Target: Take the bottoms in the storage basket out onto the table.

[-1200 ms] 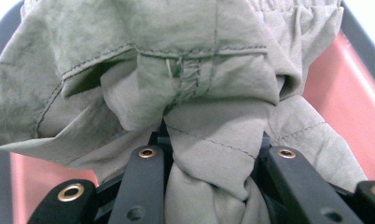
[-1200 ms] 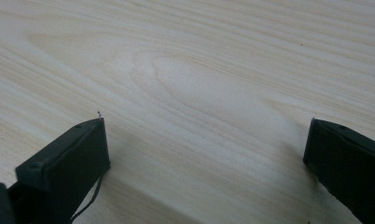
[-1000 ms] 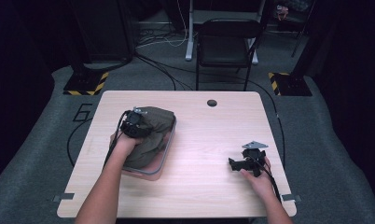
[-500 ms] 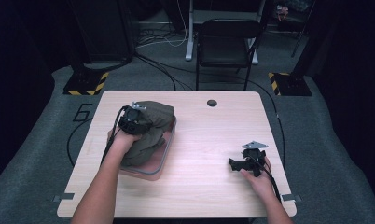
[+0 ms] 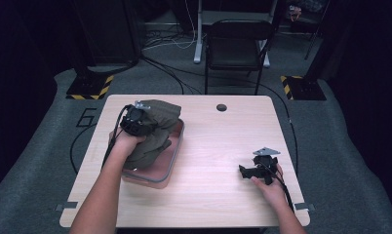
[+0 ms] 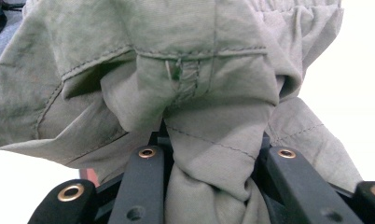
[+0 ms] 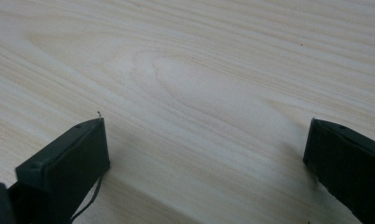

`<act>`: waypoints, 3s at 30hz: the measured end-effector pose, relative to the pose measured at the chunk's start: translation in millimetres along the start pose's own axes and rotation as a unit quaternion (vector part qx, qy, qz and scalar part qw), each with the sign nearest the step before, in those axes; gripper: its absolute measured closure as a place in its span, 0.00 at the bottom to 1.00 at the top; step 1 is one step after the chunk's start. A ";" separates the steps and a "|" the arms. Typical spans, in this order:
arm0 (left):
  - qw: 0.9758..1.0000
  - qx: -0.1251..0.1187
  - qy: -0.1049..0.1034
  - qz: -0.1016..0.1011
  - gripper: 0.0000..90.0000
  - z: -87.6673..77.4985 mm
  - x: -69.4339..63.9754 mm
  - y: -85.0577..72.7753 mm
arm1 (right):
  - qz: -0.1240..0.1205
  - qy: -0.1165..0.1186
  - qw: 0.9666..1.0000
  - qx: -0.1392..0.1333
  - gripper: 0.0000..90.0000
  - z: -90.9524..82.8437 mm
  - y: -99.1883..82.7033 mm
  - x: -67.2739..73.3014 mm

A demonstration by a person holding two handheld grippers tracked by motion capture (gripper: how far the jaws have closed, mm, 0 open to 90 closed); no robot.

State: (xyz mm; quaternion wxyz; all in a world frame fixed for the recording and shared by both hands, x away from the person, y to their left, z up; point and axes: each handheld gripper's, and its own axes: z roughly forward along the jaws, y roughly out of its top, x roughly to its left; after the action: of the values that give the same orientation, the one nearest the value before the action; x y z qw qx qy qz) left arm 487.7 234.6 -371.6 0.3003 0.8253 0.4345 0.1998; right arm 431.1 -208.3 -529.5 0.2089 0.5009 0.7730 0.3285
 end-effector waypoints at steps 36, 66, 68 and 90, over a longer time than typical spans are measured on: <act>0.999 -0.024 -0.009 0.026 0.76 -14.4 -18.8 21.7 | 0.000 0.000 1.000 0.000 0.00 0.0 0.0 0.0; 0.997 -0.035 -0.031 0.057 0.76 -6.9 -54.5 45.8 | 0.000 0.000 1.000 0.000 0.00 0.0 0.0 0.0; 0.997 -0.032 -0.031 0.060 0.76 -6.0 -56.5 46.9 | 0.000 0.000 1.000 0.000 0.00 0.0 0.0 0.0; 0.995 -0.035 -0.050 0.083 0.76 1.3 -84.8 62.8 | 0.000 0.000 1.000 0.000 0.00 0.0 0.0 0.0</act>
State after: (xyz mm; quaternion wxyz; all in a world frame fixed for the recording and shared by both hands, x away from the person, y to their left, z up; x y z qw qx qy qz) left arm 479.9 135.4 -336.4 0.3330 0.8563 0.3419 0.1974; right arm 431.1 -208.3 -529.5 0.2089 0.5008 0.7732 0.3281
